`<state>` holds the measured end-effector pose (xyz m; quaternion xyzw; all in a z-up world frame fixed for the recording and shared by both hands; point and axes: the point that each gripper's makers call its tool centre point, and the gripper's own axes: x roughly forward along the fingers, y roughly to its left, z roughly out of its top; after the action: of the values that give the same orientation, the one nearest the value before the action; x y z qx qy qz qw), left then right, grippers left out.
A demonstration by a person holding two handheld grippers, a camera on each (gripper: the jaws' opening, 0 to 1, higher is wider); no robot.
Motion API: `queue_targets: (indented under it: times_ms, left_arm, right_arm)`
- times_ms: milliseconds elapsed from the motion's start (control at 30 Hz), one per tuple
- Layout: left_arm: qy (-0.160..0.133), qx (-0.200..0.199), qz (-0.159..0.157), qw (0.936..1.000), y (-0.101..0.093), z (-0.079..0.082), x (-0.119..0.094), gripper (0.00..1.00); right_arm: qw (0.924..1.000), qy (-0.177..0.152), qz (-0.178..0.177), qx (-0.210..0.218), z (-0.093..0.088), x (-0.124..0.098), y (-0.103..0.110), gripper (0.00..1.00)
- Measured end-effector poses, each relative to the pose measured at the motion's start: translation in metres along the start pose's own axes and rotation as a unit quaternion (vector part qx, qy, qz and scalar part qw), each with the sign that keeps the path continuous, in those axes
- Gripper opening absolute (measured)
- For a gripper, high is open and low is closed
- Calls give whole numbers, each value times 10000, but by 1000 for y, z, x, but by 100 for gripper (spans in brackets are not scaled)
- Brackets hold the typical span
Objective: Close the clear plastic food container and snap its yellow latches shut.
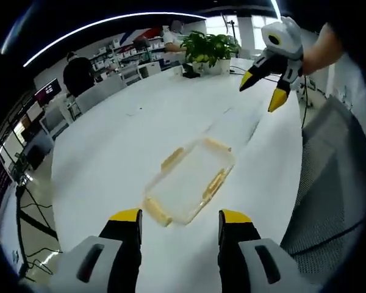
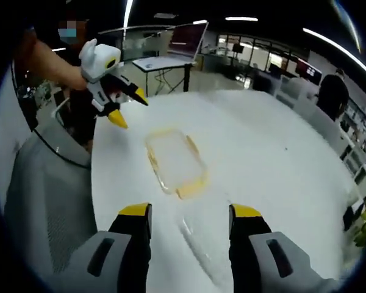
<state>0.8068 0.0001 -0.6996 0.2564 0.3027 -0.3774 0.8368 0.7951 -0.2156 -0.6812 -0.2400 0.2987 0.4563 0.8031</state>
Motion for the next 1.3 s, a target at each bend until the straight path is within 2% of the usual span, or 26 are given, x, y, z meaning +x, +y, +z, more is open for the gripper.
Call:
queue_targets:
  times_ms: [33,100,200,300,433,600,767,967,1200,1300]
  left_arm:
    - [61,278,-78,9996,2,1,1,45]
    - [-1,665,-280,9974,1,6,4,45]
    - [20,805,-550,9952,0,10,9,45]
    - [83,972,-731,9925,2,12,14,45]
    - [120,1144,-941,9889,7,14,19,45]
    - [323,1341,-1302,9818,11,2,28,45]
    - [503,1578,-1593,9732,16,-10,36,45]
    - [521,1734,-1879,9653,22,-15,48,45]
    - [539,1960,-2308,9515,18,-19,57,44]
    - [569,2061,-2366,9478,18,-20,59,43]
  right_arm:
    - [9998,-9,79,-187,3,3,0,48]
    - [9991,51,191,-364,6,8,0,48]
    - [9977,120,336,-573,9,16,-1,48]
    - [9946,232,483,-886,12,27,-2,48]
    - [9911,296,704,-1091,17,38,2,48]
    - [9848,445,975,-1366,20,54,3,48]
    - [9798,625,1155,-1507,19,69,1,47]
    - [9741,990,1299,-1562,12,83,-1,48]
    - [9671,1339,1490,-1565,1,97,3,47]
    - [9624,1515,1504,-1678,-5,103,1,47]
